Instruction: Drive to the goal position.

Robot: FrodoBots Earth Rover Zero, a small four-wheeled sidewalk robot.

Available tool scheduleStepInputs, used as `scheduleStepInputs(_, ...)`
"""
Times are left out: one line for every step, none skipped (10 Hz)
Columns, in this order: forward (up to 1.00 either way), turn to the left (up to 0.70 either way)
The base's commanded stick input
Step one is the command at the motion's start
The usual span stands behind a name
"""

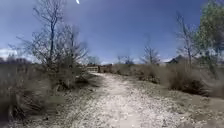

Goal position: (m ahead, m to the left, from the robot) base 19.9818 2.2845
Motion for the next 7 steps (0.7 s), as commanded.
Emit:
scheduleStepInputs(0.70,0.00)
scheduleStepInputs(0.70,0.00)
scheduleStepInputs(0.70,0.00)
scheduleStepInputs(0.70,0.00)
scheduleStepInputs(0.70,0.00)
scheduleStepInputs(0.70,0.00)
scheduleStepInputs(0.70,0.00)
